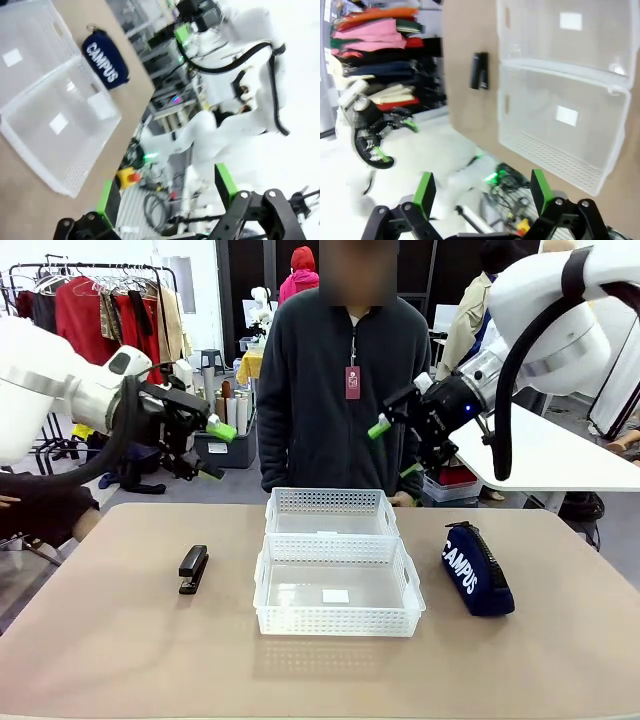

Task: Distribute items into two baskets.
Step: Pick up the Pencil pouch that the person points to.

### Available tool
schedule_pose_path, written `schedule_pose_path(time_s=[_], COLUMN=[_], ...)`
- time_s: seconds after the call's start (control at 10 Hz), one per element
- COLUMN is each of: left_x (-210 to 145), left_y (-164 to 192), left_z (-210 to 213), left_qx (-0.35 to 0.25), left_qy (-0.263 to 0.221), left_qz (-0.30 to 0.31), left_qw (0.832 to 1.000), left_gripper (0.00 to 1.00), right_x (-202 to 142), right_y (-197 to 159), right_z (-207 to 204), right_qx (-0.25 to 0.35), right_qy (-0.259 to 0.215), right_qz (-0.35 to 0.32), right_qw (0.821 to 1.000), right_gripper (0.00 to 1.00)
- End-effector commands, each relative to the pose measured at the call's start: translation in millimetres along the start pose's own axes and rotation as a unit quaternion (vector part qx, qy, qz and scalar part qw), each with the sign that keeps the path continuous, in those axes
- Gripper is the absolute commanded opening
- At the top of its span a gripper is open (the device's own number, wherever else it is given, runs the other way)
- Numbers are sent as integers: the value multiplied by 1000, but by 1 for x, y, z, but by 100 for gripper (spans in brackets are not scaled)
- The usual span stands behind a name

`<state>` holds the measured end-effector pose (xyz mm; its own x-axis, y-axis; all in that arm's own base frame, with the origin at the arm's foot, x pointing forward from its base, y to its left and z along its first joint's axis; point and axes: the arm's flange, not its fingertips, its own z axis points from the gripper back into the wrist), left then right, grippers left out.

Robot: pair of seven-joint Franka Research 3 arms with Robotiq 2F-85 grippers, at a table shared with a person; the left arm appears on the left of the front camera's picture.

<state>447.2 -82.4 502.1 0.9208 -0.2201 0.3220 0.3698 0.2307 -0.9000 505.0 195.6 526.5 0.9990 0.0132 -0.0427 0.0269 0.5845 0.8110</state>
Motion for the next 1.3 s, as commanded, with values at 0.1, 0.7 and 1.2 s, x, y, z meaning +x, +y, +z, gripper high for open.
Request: schedule_pose_path(time_s=[0.1,0.7,1.2], left_x=[7,20,46], left_y=[7,8,-13], left_z=[-2,-6,19], left_qx=[-51,-26,-100], left_qy=[-55,-50,-101], left_qz=[57,119,182], left_qw=[996,991,973], left_gripper=[100,100,100], right_x=[17,24,52], right_y=[-1,-3,-9], right_z=[20,30,89], right_qx=[96,117,226], right_qy=[-35,-2,68], right_qz=[8,-13,-30], right_qw=[995,993,971], right_gripper=[100,100,100])
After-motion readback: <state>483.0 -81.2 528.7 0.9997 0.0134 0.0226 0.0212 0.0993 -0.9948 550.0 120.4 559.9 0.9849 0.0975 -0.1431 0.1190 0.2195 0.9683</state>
